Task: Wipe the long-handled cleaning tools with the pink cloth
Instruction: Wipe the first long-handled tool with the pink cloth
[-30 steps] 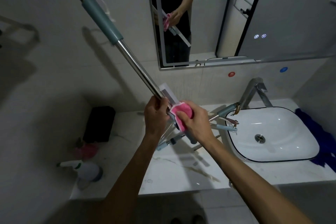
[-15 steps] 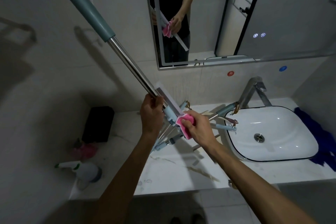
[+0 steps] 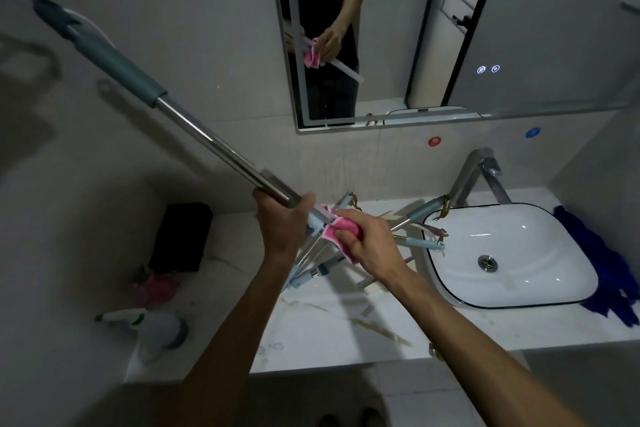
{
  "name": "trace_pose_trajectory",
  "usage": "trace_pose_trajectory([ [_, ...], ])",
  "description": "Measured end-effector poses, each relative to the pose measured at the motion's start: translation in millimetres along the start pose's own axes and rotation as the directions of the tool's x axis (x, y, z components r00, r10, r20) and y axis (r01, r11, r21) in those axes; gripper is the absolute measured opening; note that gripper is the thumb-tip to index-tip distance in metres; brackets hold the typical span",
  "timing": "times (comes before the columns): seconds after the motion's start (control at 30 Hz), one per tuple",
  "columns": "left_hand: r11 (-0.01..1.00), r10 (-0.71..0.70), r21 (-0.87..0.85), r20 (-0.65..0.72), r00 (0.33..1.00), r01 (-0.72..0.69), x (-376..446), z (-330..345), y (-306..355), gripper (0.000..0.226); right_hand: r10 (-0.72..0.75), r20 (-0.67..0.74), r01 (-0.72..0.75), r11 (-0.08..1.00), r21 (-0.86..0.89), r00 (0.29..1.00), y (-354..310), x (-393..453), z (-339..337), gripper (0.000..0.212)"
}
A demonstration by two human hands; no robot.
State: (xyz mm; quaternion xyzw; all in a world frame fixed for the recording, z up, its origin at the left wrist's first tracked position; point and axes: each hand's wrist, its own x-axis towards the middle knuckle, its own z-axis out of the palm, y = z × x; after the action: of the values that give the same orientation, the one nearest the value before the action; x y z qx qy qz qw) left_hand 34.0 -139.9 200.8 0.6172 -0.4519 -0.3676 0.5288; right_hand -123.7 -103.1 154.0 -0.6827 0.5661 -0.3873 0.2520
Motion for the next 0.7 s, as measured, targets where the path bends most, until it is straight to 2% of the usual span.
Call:
trace_pose_trajectory([
  [0.2,0.999,0.035,-0.004,-0.055,0.998,-0.035,9,-12,5,0.056,0.047,0.021,-0.046,0.998,-0.047,0.999,24,-10,3,0.025],
  [0.43,0.998,0.046,-0.026,-0.092,0.995,-0.048,18,-18,1,0.055,0.203,0.074,-0.193,0.973,-0.13,0.976,51,-28,-2,0.011],
  [0.6,0.997,0.071,-0.024,-0.079,0.994,-0.073,8,-5,-3,0.051,0.132,0.075,-0.127,0.99,-0.06,0.988,40,-20,-2,0.019],
  [0.7,0.995,0.09,-0.039,-0.066,0.994,-0.093,5,-1,0,0.052,0.101,0.083,-0.095,0.992,-0.079,0.991,29,-13,-5,0.017],
])
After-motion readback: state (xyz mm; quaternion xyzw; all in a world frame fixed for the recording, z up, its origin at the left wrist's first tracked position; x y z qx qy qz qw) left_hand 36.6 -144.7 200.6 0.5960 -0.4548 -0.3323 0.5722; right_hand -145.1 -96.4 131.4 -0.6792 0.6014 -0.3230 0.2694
